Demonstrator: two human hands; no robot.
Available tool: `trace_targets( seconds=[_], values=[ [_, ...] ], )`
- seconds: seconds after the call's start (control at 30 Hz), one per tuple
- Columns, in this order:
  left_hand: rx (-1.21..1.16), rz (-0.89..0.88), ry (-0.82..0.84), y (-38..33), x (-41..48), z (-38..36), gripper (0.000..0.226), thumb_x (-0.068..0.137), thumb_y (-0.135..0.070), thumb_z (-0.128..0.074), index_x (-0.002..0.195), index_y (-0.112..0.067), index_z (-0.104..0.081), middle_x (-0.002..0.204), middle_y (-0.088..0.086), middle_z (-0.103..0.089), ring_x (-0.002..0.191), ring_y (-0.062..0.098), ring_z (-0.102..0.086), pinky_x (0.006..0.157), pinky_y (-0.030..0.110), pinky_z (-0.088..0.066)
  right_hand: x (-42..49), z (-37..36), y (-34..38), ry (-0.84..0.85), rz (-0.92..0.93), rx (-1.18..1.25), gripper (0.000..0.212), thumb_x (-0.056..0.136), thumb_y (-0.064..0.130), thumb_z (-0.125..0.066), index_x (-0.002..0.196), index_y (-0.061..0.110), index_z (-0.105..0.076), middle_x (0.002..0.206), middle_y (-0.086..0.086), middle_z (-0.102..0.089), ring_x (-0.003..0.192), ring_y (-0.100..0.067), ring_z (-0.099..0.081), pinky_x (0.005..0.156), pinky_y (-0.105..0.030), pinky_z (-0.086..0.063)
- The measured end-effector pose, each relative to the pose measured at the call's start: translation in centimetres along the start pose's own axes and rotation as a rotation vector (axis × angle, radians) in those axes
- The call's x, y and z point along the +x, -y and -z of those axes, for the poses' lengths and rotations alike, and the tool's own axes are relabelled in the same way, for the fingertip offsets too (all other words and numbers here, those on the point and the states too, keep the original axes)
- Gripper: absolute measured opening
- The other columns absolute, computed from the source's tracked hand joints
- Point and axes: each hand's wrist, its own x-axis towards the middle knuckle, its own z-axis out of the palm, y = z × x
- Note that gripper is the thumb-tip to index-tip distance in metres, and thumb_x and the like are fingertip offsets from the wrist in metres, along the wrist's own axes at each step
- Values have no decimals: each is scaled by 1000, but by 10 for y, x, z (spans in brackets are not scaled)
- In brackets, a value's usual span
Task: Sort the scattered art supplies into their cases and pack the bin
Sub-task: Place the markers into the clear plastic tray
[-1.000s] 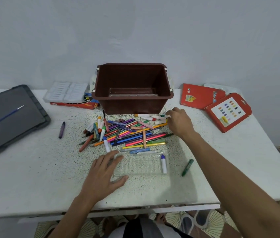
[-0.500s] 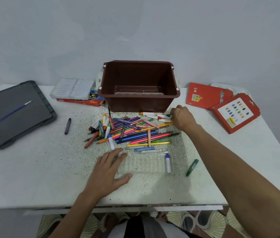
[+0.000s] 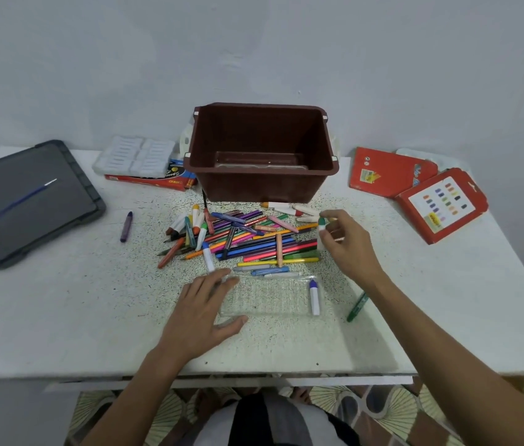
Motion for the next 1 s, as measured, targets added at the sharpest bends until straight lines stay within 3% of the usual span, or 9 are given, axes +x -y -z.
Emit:
trace_targets(
  seconds=[0.2, 0.47, 0.67, 0.77, 0.9, 1.0],
  values=[
    [3, 1, 6, -1, 0, 2, 70, 88, -65, -50, 141, -20, -49, 142, -2, -45, 122, 20, -47, 97, 39, -41, -55, -9, -11, 149, 7, 102, 34, 94, 9, -63, 121, 28, -60, 86, -1, -67, 77, -8, -65, 71, -19, -54],
    [21, 10, 25, -2, 0, 3, 72, 88, -67, -46, 141, -19, -49, 142, -1, -45, 123, 22, -46, 99, 41, -40, -80, -17, -20, 200, 77, -84, 27, 94, 13, -63, 120, 21, -62, 90, 7, -65, 78, 0, -60, 68, -7, -46],
    [27, 19, 35, -3, 0, 2, 73, 87, -67, -47, 142, -19, -48, 143, 0, -45, 123, 23, -47, 99, 42, -40, -78, -21, -22, 189, 158, -230, 30, 93, 10, -63, 123, 13, -64, 98, 3, -54, 77, -4, -54, 69, -5, -37],
    [31, 29, 33, -4, -1, 2, 73, 87, -66, -48, 143, -18, -48, 143, 0, -45, 123, 24, -47, 99, 42, -40, -82, -24, -25, 193, 205, -307, 35, 93, 10, -62, 127, 10, -62, 98, 2, -49, 75, -9, -50, 69, -9, -33],
    [28, 30, 31, -5, -1, 3, 74, 87, -66, -47, 143, -18, -48, 142, 1, -45, 122, 24, -47, 97, 43, -41, -86, -29, -29, 169, 256, -372, 26, 92, 13, -64, 117, 7, -68, 99, -2, -49, 78, -14, -50, 76, -22, -40],
    [28, 33, 34, -6, -1, 3, 75, 87, -66, -47, 143, -18, -48, 142, 1, -45, 122, 24, -47, 97, 44, -42, -89, -31, -32, 153, 288, -405, 26, 91, 15, -64, 115, 7, -67, 99, -7, -51, 82, -21, -54, 77, -25, -43]
  ],
)
